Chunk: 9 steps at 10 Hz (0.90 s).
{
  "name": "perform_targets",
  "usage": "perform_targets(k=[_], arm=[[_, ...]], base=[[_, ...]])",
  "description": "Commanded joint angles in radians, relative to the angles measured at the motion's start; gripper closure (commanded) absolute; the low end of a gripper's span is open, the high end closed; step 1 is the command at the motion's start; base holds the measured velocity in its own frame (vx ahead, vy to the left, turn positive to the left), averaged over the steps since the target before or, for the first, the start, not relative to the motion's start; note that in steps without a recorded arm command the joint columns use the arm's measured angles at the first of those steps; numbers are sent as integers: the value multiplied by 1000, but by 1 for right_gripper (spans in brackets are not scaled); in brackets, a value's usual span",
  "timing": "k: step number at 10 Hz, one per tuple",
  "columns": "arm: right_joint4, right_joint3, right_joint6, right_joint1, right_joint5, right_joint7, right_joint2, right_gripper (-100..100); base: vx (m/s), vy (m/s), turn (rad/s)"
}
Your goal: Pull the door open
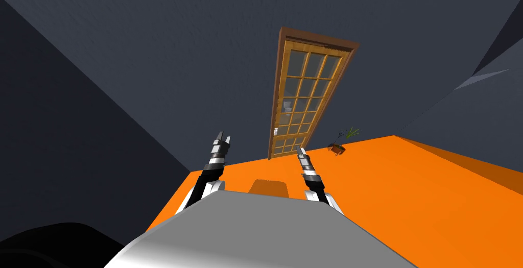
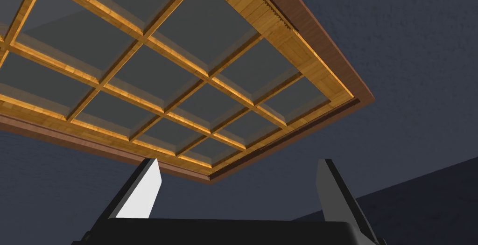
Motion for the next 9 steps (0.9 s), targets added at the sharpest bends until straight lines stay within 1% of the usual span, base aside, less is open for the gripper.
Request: perform_targets(k=[1, 5, 6, 9], arm=[[42, -4, -8, -17, 9, 27, -3, -100], [157, -13, -33, -60, 42, 117, -11, -100], [160, -13, -33, -60, 42, 117, -11, -100], [244, -20, -52, -93, 66, 184, -17, -100]], base=[[48, 1, 7], [92, 0, 18], [70, 13, 3], [75, -3, 14]])
